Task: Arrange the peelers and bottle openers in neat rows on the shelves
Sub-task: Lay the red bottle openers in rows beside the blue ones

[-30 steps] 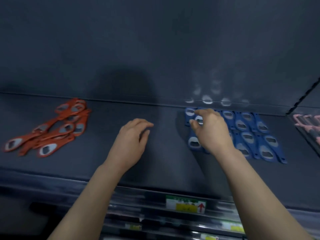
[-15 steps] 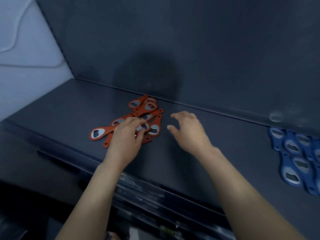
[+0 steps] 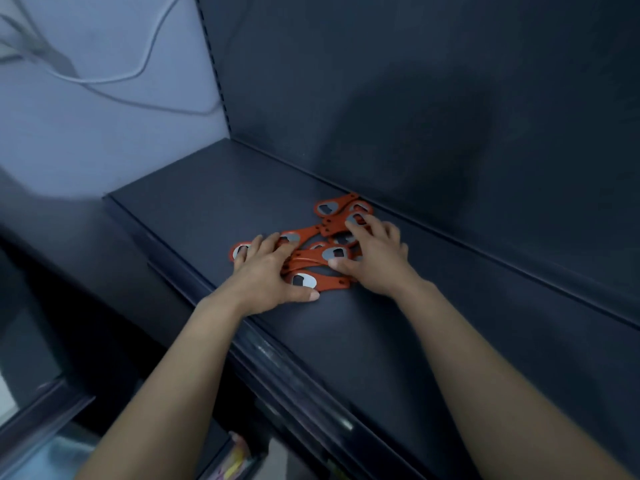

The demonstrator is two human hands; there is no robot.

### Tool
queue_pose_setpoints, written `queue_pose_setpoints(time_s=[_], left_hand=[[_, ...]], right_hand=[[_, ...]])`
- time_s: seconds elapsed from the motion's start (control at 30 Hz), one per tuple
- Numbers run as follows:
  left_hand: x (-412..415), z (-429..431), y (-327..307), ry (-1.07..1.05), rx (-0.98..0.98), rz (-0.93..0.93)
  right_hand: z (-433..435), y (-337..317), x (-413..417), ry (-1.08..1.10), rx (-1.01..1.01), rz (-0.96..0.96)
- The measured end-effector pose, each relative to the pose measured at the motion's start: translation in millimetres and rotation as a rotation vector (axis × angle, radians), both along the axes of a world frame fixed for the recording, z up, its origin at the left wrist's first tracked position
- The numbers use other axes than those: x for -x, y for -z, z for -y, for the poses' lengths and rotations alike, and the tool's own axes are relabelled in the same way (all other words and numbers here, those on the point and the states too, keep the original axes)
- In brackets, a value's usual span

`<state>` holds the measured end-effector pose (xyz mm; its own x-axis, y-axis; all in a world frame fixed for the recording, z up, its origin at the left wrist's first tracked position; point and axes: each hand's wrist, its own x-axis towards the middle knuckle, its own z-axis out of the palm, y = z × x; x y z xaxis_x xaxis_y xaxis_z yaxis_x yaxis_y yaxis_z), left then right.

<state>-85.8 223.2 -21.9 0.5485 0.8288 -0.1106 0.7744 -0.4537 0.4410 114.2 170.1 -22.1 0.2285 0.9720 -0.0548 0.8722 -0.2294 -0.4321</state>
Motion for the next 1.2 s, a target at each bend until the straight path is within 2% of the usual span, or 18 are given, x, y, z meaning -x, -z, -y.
queue_pose_setpoints(time_s=[0.13, 0.3, 0.43, 0.6, 0.93, 1.2], left_hand=[[-6, -5, -3, 0.001, -0.049, 0.018], [-20, -17, -3, 0.064, -0.058, 0.005], [-26, -33, -6, 0.114, -0.096, 0.025], [-42, -45, -7, 0.216, -0.199, -0.067], [-71, -36, -10, 0.389, -0.308, -0.176], [-89, -35, -10, 0.394, -0.177, -0.162]], right_hand=[[-20, 2, -9, 0.012, -0.022, -0.038], [-39, 0, -21, 0.023, 0.083, 0.010], [-38, -8, -28, 0.046, 0.014, -0.009], [-23, -12, -34, 0.105, -0.045, -0.041], [23, -26, -42, 0.286, 0.117, -0.097], [60, -27, -51, 0.402, 0.170, 0.024]])
